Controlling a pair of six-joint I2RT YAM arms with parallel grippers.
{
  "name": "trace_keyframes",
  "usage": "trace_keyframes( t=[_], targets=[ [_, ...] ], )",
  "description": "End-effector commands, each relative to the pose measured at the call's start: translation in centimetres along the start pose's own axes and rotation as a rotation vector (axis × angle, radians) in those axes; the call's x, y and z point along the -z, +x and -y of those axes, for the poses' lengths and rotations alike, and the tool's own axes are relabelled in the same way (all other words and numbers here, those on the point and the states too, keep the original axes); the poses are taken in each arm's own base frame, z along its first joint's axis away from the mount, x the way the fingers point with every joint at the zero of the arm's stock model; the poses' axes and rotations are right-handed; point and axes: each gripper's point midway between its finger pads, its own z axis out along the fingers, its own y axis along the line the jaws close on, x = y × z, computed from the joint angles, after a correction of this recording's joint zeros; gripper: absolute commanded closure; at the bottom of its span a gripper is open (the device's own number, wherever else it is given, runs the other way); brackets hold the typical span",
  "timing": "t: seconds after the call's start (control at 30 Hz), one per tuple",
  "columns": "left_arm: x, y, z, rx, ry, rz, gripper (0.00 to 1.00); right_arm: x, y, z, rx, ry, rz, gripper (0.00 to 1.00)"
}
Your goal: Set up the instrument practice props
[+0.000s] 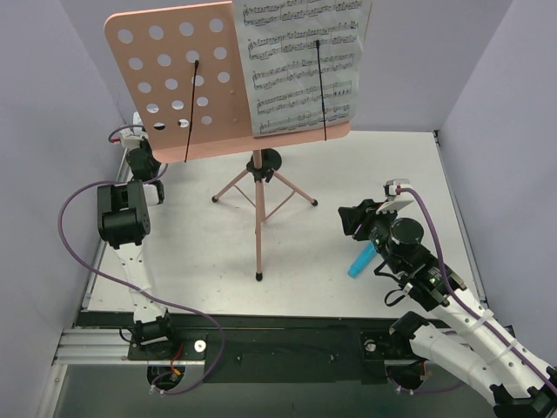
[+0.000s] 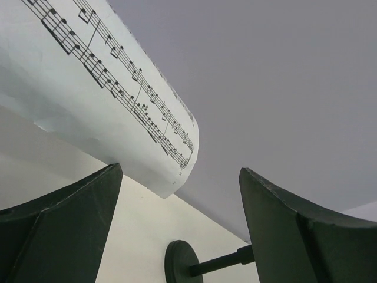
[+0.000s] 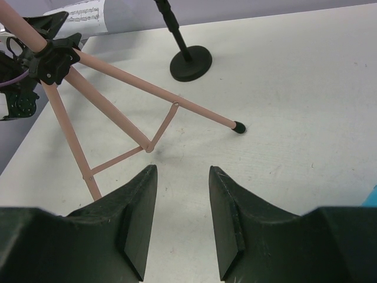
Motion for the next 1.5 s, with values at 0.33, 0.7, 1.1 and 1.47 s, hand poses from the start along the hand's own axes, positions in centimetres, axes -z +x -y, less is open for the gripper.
trace_keyframes(
  t=[0.33,0.7,1.1,1.47],
  targets=[
    [0.1,-0.4,0.3,0.043,0.087,0.017,0.08,0.1,-1.0,-0.9,-0.011,-0.026,0.023,0.64],
    [-1.7,-1.8,4.0,-0.137,0.13,-0.025,0.08,-0.4,-0.7,-1.1,-0.014,-0.033,0.011,0.64],
    [-2.8,-1.9,2.5,-0.515,-0.051,-0.124,0.08,-0.4,-0.3,-0.9,-0.005,-0.028,-0.003,0.64],
    [-3.8,-1.0,2.9,-0.719,-0.029,-0.15,0.08,-0.9,0.3,-1.2,-0.001,-0.034,-0.028,0.64]
  ],
)
